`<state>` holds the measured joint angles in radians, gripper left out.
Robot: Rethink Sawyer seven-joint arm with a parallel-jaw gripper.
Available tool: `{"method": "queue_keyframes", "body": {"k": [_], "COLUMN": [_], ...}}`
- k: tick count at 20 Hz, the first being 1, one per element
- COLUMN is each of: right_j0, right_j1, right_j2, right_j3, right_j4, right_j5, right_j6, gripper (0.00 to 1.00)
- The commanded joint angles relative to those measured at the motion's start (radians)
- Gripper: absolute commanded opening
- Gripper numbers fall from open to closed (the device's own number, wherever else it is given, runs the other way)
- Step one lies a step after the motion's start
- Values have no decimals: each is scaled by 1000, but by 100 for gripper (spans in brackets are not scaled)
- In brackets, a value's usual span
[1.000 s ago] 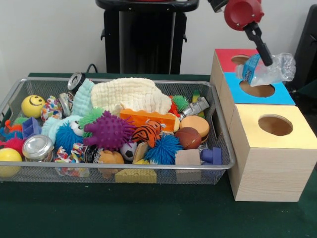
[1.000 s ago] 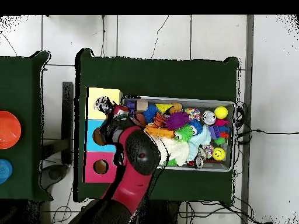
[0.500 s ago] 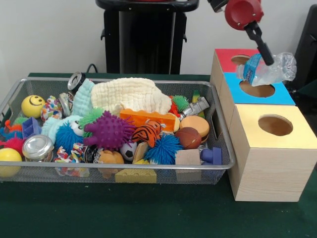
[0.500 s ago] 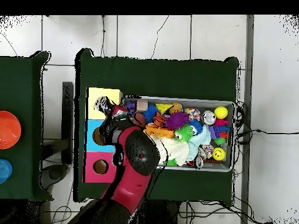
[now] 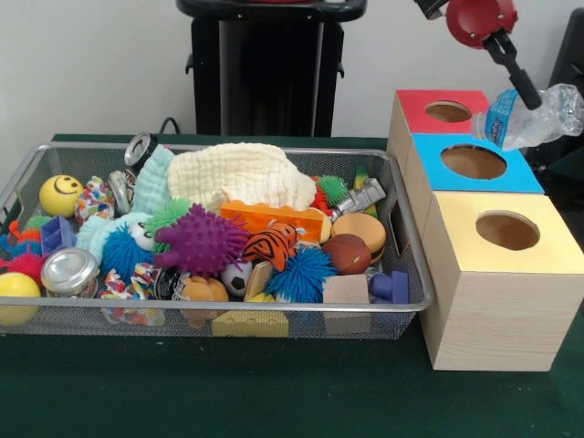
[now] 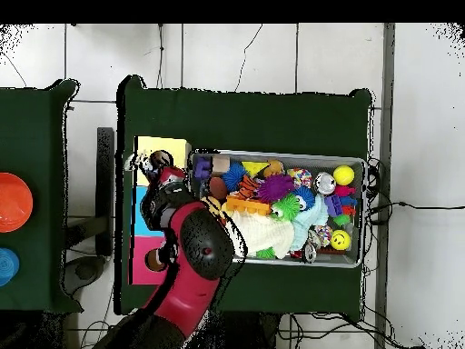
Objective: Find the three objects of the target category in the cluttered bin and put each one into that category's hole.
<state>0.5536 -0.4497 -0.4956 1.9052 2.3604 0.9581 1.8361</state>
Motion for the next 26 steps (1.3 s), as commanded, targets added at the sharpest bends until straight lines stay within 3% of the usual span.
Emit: {"method": "queue_keyframes", "body": {"k": [1,7,15,26], "right_j0": [6,-11,-6,0], "right_j1": [52,58,7,-3], "right_j2": [110,104,66,67], "right_j3": [4,-10,0,-6], "right_j4": [45,17,-60,-61], "right_j5": [70,84,55,41], "right_j6": [-284,-285,-210,-196], "gripper": [0,0,0,0]}}
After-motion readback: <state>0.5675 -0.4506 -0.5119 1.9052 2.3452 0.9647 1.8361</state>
